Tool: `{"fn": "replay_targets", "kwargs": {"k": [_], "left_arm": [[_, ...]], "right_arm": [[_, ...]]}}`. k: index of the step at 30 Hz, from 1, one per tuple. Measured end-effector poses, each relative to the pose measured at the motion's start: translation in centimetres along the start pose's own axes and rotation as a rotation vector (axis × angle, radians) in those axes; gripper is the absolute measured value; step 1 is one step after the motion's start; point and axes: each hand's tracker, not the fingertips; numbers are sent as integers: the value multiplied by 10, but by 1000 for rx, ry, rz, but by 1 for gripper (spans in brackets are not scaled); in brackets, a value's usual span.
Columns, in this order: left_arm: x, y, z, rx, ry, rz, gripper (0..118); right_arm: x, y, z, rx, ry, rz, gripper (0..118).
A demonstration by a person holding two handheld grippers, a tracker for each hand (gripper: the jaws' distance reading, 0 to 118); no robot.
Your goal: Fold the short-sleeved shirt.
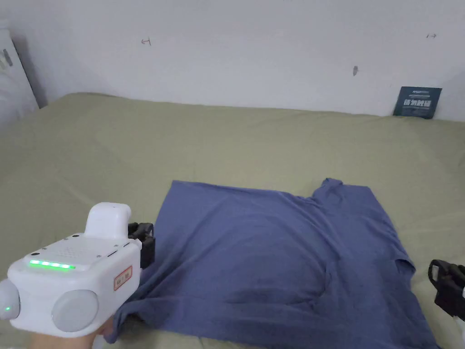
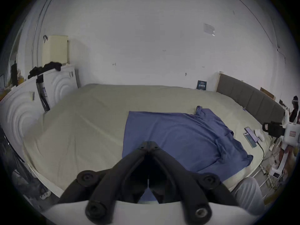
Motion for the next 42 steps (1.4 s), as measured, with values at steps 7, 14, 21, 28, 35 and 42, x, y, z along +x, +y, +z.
{"fn": "replay_targets", "kwargs": {"k": [7, 14, 21, 28, 35, 42], "left_arm": [[-45, -40, -13, -227, 25, 20, 0], [-69, -82, -32, -407, -19, 67, 102], [-65, -103, -59, -476, 7, 62, 101], [-60, -102, -61, -483, -5, 99, 7], [-57, -99, -55, -471, 6, 99, 7], [-46, -93, -50, -482, 18, 91, 7]], "right_arm": [[23, -23, -6, -125, -32, 21, 2], [38, -41, -2, -220, -34, -15, 2], [41, -55, -4, -280, -34, 13, 2], [61, -74, -16, -362, -66, 25, 2], [71, -84, -23, -447, 7, 5, 111], [77, -98, -45, -490, 18, -14, 31]]}}
